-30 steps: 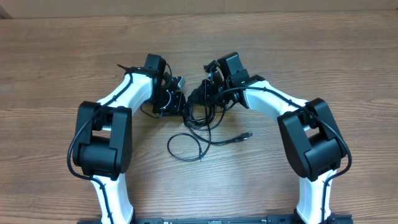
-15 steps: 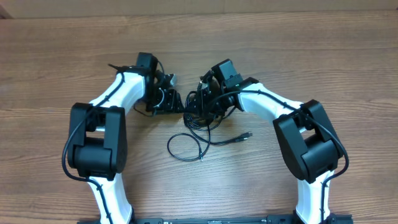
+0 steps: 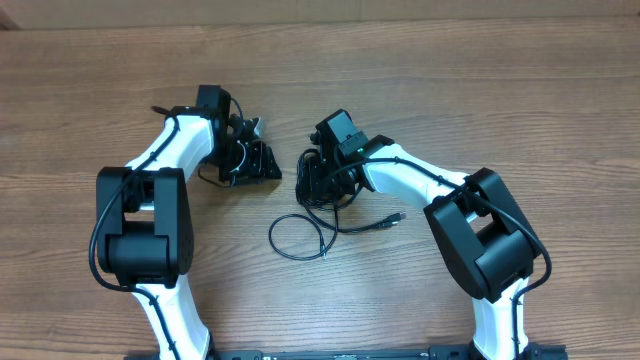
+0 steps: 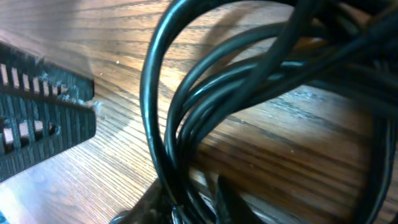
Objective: Untangle cables
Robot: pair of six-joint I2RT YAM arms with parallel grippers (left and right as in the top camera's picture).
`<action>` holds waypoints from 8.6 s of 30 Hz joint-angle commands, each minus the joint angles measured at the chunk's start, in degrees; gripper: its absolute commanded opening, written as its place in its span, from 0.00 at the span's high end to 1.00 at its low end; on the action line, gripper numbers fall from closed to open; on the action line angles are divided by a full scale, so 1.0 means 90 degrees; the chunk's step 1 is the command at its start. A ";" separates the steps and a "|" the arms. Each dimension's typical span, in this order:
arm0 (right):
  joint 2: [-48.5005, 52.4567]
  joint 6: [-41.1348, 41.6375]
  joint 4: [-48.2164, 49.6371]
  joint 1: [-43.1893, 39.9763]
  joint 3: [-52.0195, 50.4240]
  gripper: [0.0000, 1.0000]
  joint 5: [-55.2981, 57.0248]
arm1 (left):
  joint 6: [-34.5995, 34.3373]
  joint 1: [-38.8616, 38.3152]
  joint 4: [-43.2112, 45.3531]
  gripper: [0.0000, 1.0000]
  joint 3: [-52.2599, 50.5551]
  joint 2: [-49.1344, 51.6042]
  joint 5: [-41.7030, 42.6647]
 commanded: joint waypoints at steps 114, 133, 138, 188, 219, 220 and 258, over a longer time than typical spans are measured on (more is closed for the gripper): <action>-0.0180 0.0022 -0.1071 -0.0151 0.0095 0.84 0.1717 | -0.1838 -0.1885 0.0942 0.39 -0.1836 0.1013 -0.1535; -0.0442 -0.0342 -0.1066 -0.0202 0.0112 0.90 0.1477 | -0.2242 -0.1433 -0.0243 0.53 -0.1110 0.0699 -0.2480; -0.1195 -0.0544 -0.1078 -0.0316 0.0168 0.96 0.1158 | -0.2239 -0.1171 -0.0369 0.70 -0.1110 -0.0899 -0.2465; -0.1710 0.0901 -0.0670 -0.0882 -0.0546 0.75 0.1064 | -0.1353 -0.0359 0.2195 0.91 -0.1107 -0.0879 0.0056; -0.1630 0.1549 -0.0073 -0.0945 -0.0546 0.56 0.1783 | -0.1355 -0.1593 0.2681 0.96 -0.1056 -0.0573 -0.1253; -0.1630 0.1549 -0.0073 -0.0945 -0.0546 0.56 0.1693 | -0.1343 -0.1566 0.2531 0.96 -0.0984 -0.0573 -0.1253; -0.1418 0.2288 -0.0738 -0.0053 -0.0546 0.87 0.1770 | 0.0763 -0.1353 0.2040 0.96 -0.0508 -0.0573 0.1127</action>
